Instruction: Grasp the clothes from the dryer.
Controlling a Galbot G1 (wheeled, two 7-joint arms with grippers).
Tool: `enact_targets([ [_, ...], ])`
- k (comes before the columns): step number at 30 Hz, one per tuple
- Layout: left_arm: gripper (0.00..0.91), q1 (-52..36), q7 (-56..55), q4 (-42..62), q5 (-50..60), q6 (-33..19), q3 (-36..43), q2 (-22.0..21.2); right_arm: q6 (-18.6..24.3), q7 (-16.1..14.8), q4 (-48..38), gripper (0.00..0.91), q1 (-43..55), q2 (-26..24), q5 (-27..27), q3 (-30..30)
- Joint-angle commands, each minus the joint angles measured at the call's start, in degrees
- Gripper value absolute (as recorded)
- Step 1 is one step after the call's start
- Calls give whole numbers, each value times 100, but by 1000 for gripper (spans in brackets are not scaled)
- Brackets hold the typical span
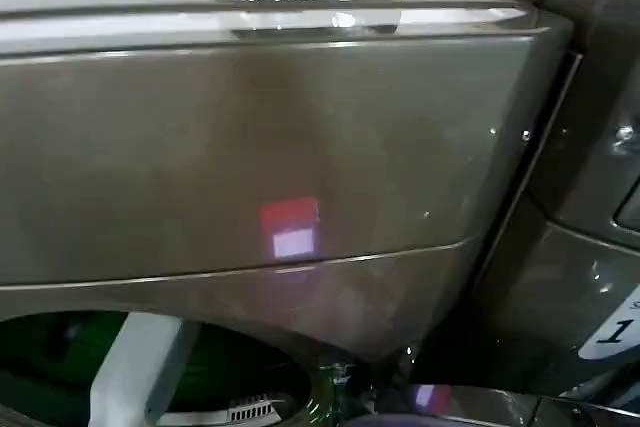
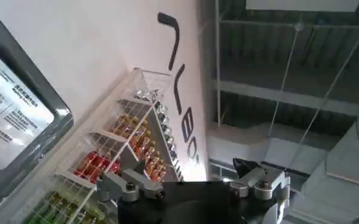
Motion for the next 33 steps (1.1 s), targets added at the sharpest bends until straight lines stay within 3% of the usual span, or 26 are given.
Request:
enact_targets([
  [1,907,-307,1180,530,172,145,65,170,-6,-5,10,907,8,-16,10,-10],
  [16,907,-899,3733,1331,1935,241,746,350,-14,-18,44,907,-67,-8,61,60],
  [33,907,-2068,5932,3447,3803,-917,1714,94,-4,-31,82,907,-2,0,14,-35],
])
